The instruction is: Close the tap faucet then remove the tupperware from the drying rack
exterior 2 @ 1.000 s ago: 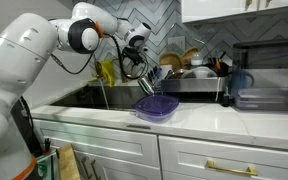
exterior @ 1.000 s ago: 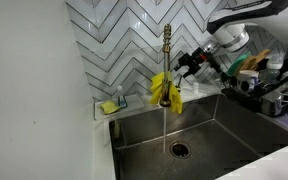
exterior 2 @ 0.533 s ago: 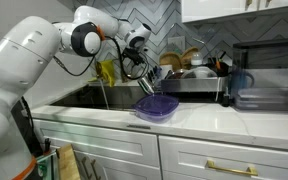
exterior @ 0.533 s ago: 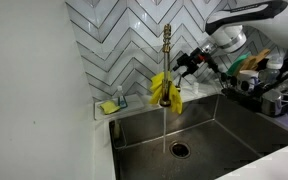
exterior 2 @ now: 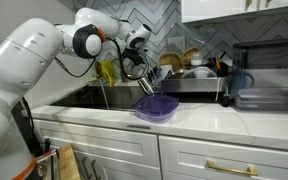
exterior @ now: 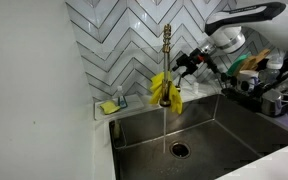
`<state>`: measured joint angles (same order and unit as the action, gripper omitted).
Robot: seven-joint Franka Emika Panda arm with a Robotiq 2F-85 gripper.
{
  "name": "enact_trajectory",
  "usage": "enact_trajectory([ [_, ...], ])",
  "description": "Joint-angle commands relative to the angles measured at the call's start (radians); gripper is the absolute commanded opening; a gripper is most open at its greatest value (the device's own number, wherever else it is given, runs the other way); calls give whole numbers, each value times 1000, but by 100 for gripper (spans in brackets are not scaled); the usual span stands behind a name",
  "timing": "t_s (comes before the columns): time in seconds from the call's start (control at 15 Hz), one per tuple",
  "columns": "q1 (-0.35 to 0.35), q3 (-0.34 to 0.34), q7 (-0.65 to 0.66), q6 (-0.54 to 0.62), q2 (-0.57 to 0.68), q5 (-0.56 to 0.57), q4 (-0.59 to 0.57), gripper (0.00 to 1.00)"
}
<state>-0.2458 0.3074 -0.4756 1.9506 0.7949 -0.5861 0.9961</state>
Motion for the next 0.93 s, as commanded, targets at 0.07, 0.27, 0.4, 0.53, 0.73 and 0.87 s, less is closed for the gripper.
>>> enact_trajectory([
  [0.07,-20,17,18,-65,12,1,-40,100],
  [0.27,-28,22,24,-90,14,3,-53,100],
  [0.4,-29,7,28,-98,9,21,-53,100],
  [0.53,-24,-5,32,-122,-9,40,-53,100],
  [0.73,-10,-31,75,-235,-76,92,-41,100],
  [0.87,-7,-59,79,-306,-143,158,-20,100],
])
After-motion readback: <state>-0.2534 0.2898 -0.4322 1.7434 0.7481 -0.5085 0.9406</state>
